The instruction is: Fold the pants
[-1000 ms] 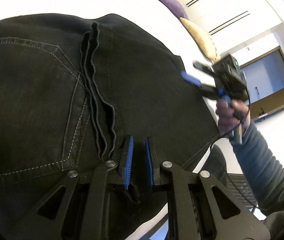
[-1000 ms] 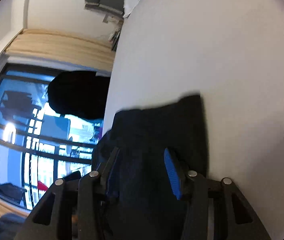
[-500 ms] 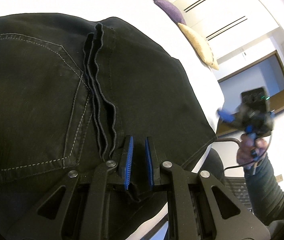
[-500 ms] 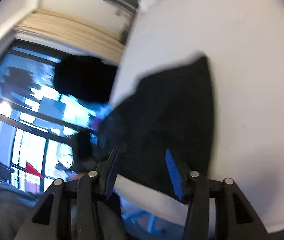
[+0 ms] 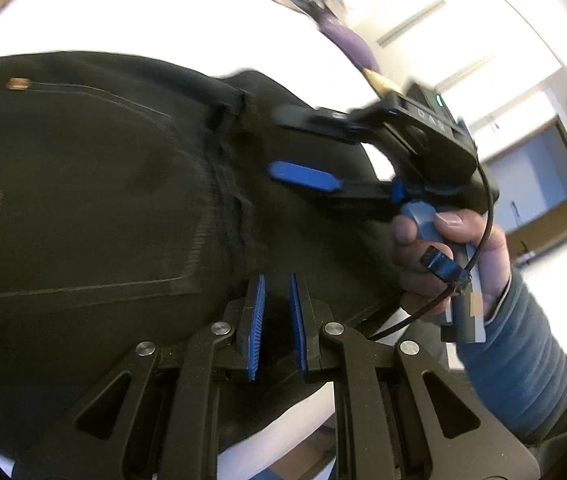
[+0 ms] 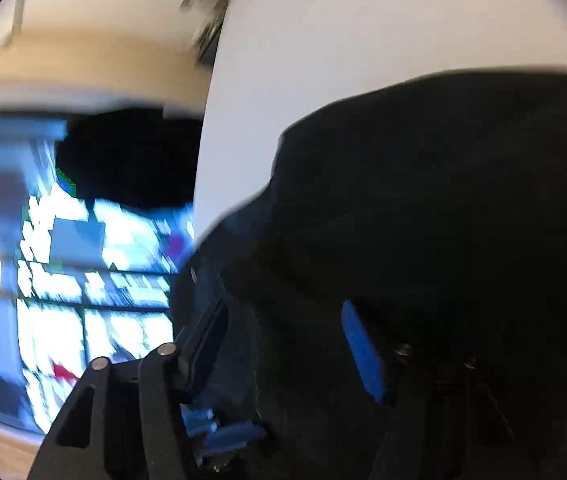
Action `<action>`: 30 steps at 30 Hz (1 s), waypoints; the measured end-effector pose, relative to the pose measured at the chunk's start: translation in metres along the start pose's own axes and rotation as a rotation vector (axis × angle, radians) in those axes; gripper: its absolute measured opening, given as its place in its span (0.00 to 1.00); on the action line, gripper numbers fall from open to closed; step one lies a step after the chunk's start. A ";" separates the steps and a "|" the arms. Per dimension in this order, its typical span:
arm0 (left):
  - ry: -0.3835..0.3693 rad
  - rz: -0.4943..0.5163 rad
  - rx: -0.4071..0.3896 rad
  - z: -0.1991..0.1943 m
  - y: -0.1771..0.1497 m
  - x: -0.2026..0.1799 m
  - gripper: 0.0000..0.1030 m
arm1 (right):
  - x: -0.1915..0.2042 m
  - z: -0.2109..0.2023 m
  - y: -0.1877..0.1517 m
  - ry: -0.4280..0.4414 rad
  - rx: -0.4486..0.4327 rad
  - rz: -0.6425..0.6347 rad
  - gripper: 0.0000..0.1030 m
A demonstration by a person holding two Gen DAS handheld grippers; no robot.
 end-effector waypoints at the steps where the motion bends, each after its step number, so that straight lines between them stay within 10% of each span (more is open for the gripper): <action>1: 0.008 -0.006 -0.018 -0.011 -0.001 0.002 0.12 | 0.005 -0.003 -0.002 0.028 -0.006 -0.013 0.62; 6: 0.086 -0.047 -0.156 -0.079 -0.011 0.019 0.32 | 0.026 -0.025 -0.030 0.223 -0.046 -0.040 0.64; 8: 0.129 -0.125 -0.241 -0.113 -0.024 0.036 0.94 | 0.029 -0.024 -0.042 0.287 -0.053 -0.031 0.64; 9: 0.152 -0.158 -0.290 -0.128 -0.029 0.042 0.97 | 0.030 -0.019 -0.047 0.306 -0.054 -0.030 0.64; 18: 0.155 -0.474 -0.435 -0.206 -0.088 0.109 0.97 | 0.029 -0.001 -0.056 0.329 -0.052 0.011 0.64; 30: 0.002 -0.686 -0.465 -0.181 -0.120 0.160 0.87 | 0.027 -0.013 -0.067 0.323 -0.052 0.012 0.64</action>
Point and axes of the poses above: each gripper's, at about its wrist camera, not at the fingertips, and z roughly the way its jaws point, x to its left, y to its top, the point moved 4 cm from there along z, roughly the way its jaws point, and after that the axes turned 11 degrees about z, right-handed, at the moved point
